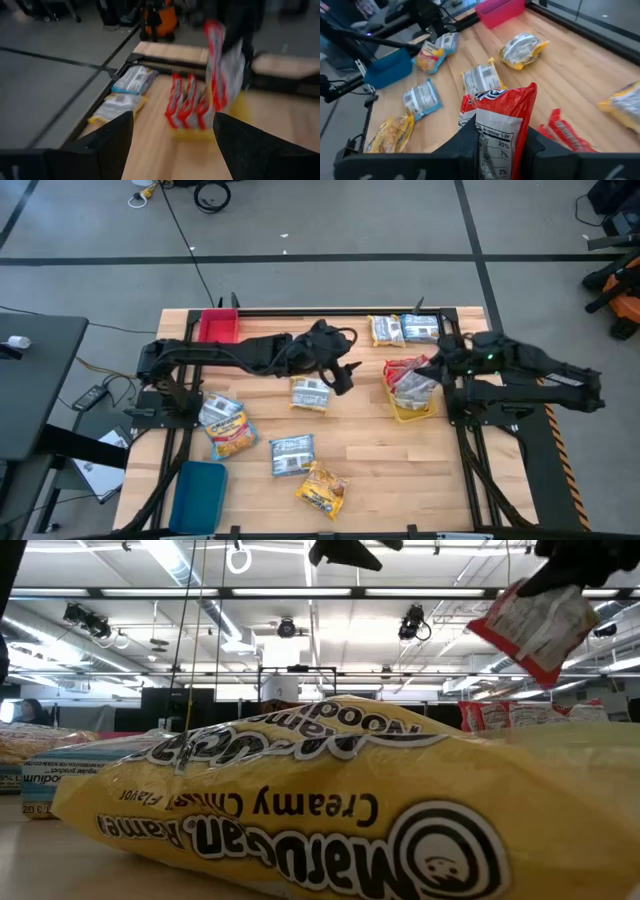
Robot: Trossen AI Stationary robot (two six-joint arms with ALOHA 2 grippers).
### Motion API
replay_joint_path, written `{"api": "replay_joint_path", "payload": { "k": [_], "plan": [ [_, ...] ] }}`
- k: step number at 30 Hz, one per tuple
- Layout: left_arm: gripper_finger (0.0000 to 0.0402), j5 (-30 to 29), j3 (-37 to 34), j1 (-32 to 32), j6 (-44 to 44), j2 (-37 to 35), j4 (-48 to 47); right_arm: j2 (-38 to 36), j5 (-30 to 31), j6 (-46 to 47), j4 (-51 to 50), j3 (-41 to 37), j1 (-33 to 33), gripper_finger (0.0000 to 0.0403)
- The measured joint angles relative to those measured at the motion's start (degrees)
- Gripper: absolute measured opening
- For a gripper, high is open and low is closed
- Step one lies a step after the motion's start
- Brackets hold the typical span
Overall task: Sort Maruchan noodles
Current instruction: Put the red noodle pack into the yellow bin
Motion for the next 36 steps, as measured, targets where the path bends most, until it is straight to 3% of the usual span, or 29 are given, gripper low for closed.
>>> {"api": "replay_joint_path", "payload": {
  "k": [7, 15, 28, 36],
  "plan": [
    [0.0279, -1.76, -0.07, -0.05, -13.11, 0.32, 2.68, -4.10, -2.43, 5.13, 8.08, -12.11, 3.67, 0.0076],
    [0.0279, -9.50, -0.07, -1.41, -20.18, 0.38, 2.57, -7.17, 10.15, 11.84, 12.95, -17.25, 8.20, 0.0075],
    [0.0279, -11.24, -0.07, -0.47, -17.72, -0.66, 3.55, -5.46, 15.73, 14.62, 11.11, -20.57, 16.17, 0.0075],
    [0.0279, -10.98, -0.02, -0.36, -14.05, -3.13, 2.90, 0.13, 23.41, 19.46, 36.93, -32.04, 18.42, 0.0075]
  ]
}}
